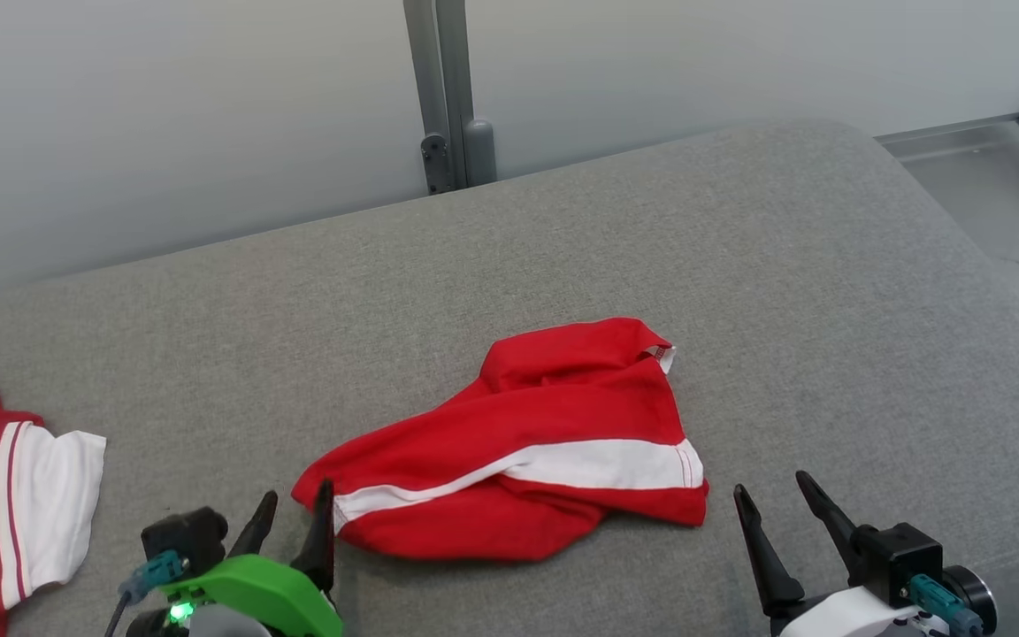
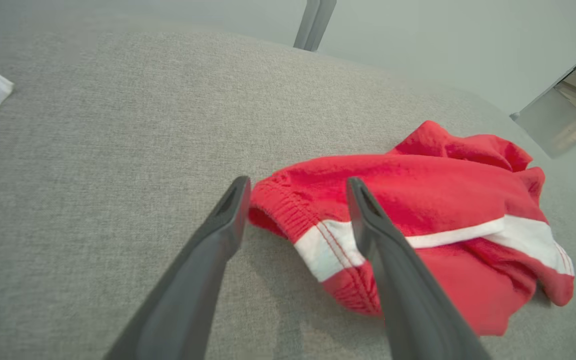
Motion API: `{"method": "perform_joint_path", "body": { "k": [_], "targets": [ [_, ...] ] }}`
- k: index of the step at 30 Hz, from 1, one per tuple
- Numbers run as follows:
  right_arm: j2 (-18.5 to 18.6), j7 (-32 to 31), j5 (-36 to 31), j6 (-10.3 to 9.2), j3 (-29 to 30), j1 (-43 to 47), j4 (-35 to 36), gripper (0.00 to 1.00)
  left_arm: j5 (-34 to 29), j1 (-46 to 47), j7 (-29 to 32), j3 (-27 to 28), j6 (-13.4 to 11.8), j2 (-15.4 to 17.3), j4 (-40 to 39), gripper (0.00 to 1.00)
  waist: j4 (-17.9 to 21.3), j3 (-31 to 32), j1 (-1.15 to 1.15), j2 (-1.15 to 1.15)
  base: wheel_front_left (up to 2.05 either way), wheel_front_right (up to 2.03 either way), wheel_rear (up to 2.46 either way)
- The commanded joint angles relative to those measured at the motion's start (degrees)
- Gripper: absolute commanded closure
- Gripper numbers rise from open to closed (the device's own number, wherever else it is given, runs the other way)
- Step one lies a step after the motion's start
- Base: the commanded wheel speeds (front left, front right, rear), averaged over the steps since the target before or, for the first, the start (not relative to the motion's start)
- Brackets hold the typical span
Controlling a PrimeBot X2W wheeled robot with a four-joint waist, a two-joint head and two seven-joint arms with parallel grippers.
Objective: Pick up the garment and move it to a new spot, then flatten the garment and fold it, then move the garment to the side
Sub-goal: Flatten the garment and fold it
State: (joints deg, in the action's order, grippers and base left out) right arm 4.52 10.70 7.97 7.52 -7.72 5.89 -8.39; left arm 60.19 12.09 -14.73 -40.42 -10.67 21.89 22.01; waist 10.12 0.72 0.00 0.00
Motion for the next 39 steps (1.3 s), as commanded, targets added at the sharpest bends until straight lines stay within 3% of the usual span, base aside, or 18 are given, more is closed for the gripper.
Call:
{"method": "perform_joint_path", "body": {
  "k": [1,2,7,13,18,23,27,30,39],
  "targets": [
    [0.09,-0.05,-0.04,-0.06,0.38,0.86,0.22,0.00,-1.05,-2.26,-0.33,0.85,0.04,-0.07,0.05,0.00,-0.77,0.61,0.00,0.00,0.00,0.00,0.00],
    [0.07,-0.10,-0.12,-0.06,0.54,0.97,0.26,0.00,-1.87,-3.19,-0.48,1.47,-0.57,-0.09,0.29,0.00,-1.09,0.84,0.00,0.00,0.00,0.00,0.00],
    [-0.06,-0.20,-0.29,-0.06,1.11,1.52,0.54,0.00,-6.57,-7.39,-0.47,6.86,0.96,-1.15,-1.52,0.00,-2.85,1.99,0.00,0.00,0.00,0.00,0.00],
    [-0.24,-0.07,-0.28,-0.06,1.95,2.04,0.50,0.00,-15.93,-13.53,-0.42,18.61,2.68,-5.03,-8.15,0.00,-4.96,3.51,0.00,0.00,0.00,0.00,0.00],
    [-0.28,0.13,-0.36,-0.06,3.07,2.41,0.25,0.00,-26.40,-18.63,-0.41,27.57,5.44,-9.10,-14.00,0.00,-6.57,4.64,0.00,0.00,0.00,0.00,0.00],
    [-0.37,0.61,-0.49,-0.06,4.01,3.14,-0.07,0.00,-35.95,-22.31,-0.43,34.23,10.16,-12.85,-18.51,0.00,-8.25,5.49,0.00,0.00,0.00,0.00,0.00],
    [-0.50,0.97,-0.06,-0.06,4.16,3.50,-0.45,0.00,-42.03,-24.81,-0.43,37.01,14.50,-14.58,-19.35,0.00,-9.12,5.94,0.00,0.00,0.00,0.00,0.00],
    [-0.55,1.06,0.31,-0.06,4.03,3.76,-0.75,0.00,-44.10,-26.05,-0.43,37.71,16.24,-15.55,-18.48,0.00,-9.45,6.11,0.00,0.00,0.00,0.00,0.00],
    [-0.42,0.52,0.60,-0.06,3.90,4.48,-1.38,0.00,-45.50,-27.19,-0.43,38.95,17.98,-16.73,-15.58,0.00,-9.07,6.29,0.00,0.00,0.00,0.00,0.00]
  ]
}}
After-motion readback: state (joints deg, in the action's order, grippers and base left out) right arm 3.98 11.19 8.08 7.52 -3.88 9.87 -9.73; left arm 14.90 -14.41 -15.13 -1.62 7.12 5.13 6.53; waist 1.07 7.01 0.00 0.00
